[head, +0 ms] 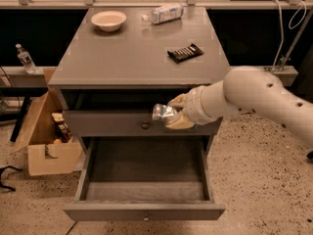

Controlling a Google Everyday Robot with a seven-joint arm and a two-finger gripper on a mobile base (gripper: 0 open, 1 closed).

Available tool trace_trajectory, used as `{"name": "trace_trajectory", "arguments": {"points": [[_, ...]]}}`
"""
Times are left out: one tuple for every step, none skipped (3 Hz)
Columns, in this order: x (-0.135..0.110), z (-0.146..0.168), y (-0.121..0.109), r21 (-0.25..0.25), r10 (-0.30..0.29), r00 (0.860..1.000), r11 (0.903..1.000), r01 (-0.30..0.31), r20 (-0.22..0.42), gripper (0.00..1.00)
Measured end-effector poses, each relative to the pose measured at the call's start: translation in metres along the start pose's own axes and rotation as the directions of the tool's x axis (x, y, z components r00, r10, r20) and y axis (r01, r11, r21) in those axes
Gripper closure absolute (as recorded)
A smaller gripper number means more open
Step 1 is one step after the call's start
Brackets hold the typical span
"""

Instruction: Pick redbull can from middle drawer and place on counter

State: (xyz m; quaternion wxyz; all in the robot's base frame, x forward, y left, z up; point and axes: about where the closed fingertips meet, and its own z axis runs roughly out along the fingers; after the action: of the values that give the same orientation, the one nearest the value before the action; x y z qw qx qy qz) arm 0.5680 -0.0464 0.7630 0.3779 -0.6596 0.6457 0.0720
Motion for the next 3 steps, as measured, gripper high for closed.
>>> {"name": "trace_trajectory", "arguments": {"points": [[-0.043,-0.042,-0.032,0.069,-0.079,0.996,0.9942,0.082,-0.042,1.0],[-0.043,-0.042,-0.032,0.07,-0.079,0.996,0.9942,0.082,-0.041,1.0],[-0.067,-0.046,-0.049,0.08,-0.077,0.997,0.9939,0.077,0.003,1.0]]}}
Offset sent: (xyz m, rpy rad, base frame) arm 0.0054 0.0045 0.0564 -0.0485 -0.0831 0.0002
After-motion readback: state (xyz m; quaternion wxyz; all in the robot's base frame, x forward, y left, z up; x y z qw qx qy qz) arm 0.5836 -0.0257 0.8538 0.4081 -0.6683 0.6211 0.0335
